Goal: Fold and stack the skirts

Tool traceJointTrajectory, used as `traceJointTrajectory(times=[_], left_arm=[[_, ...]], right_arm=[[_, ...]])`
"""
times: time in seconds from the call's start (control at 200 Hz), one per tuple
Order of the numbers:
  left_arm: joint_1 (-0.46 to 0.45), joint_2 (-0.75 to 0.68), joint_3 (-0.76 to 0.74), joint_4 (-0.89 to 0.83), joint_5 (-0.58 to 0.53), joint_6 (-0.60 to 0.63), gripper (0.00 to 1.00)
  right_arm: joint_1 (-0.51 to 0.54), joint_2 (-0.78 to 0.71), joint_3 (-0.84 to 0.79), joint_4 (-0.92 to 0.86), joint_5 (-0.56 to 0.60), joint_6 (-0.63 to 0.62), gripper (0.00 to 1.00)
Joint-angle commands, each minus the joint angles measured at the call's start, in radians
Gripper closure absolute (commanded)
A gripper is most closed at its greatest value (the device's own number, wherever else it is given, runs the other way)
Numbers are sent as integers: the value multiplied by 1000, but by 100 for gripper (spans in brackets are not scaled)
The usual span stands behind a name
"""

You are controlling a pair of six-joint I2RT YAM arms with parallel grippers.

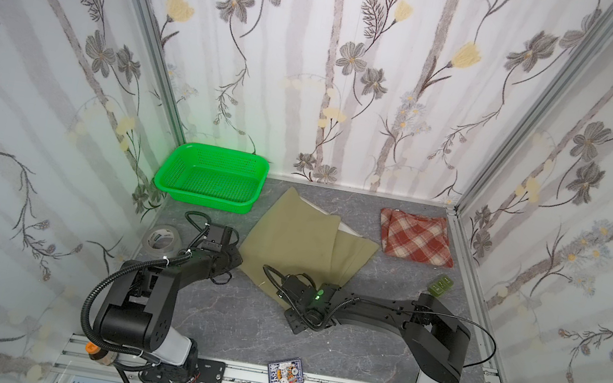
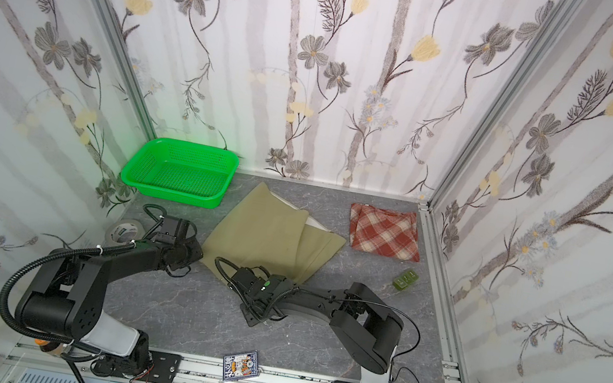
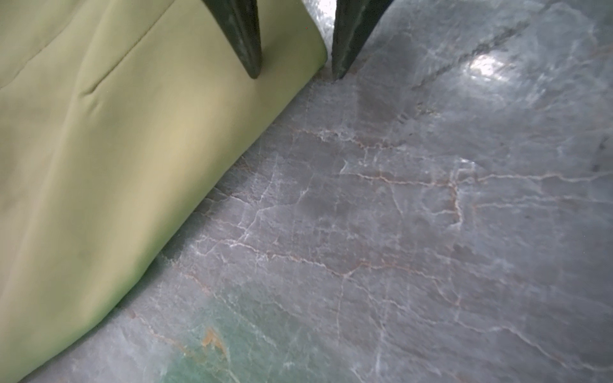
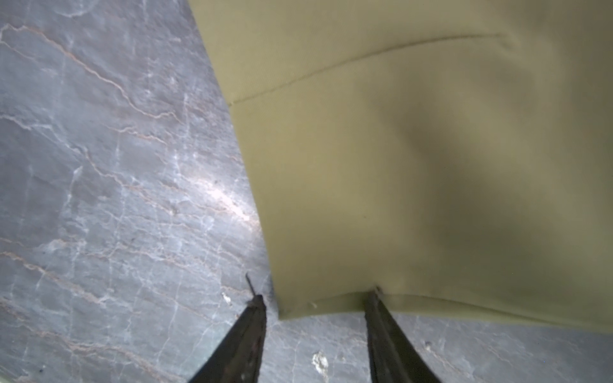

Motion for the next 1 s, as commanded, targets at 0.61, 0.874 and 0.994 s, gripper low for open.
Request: traceJointTrajectory(times=[0.61,0.874,0.994], left_arm=[[-2,-67,51,-8,-13,-18,100],[0,-129,79,-39,-20,-18,100],[0,-156,150,-84,-24,-15,100]], right_arm=[[-50,-63,-37,38,16,23,100],[-77,-158,-31,6,25,-15,100],[-122,-214,15,-30,18,-56,100]])
